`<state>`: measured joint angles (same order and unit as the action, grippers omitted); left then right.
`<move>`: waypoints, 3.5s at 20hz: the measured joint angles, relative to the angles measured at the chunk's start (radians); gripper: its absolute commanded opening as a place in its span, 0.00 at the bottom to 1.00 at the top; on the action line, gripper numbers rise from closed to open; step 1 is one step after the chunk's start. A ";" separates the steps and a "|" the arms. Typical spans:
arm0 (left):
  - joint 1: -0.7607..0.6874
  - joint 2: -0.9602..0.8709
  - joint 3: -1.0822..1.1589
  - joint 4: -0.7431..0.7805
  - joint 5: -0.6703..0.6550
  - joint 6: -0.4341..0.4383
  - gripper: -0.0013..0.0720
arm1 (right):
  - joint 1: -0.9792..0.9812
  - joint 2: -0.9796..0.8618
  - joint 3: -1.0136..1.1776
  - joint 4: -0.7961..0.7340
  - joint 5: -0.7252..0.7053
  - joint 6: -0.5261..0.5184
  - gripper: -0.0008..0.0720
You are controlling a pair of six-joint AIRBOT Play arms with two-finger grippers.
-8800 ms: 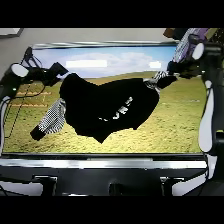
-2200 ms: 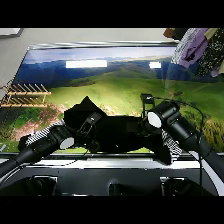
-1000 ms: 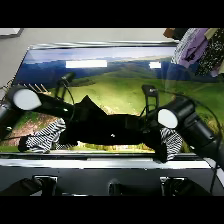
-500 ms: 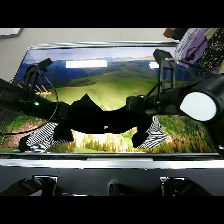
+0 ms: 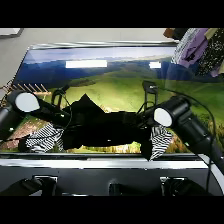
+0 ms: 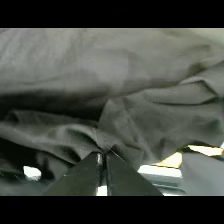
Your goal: Fold the clothes and pants, and hang the long-sleeved shirts on hangers.
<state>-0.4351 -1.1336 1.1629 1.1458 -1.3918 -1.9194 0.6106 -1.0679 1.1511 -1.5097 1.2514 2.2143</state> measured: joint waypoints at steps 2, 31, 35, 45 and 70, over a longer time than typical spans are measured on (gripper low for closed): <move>0.007 -0.012 -0.024 -0.006 0.034 0.011 0.59 | 0.000 -0.024 -0.016 0.016 -0.042 0.009 0.06; 1.347 -0.187 -0.001 0.090 0.211 1.037 0.83 | 0.000 -0.054 -0.032 0.063 -0.032 -0.012 0.06; 1.366 -0.264 0.002 0.088 0.306 1.174 0.84 | 0.000 -0.054 -0.031 0.064 -0.029 -0.012 0.06; 1.363 -0.374 0.002 0.086 0.406 1.236 0.83 | 0.000 -0.055 -0.031 0.058 -0.021 -0.010 0.06; 1.334 -0.479 -0.029 0.071 0.338 1.239 0.05 | 0.000 -0.055 -0.031 0.006 -0.006 -0.001 0.06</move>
<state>0.8993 -1.6123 1.1339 1.2167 -1.0542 -0.6800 0.6106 -1.1225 1.1198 -1.5036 1.2457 2.2131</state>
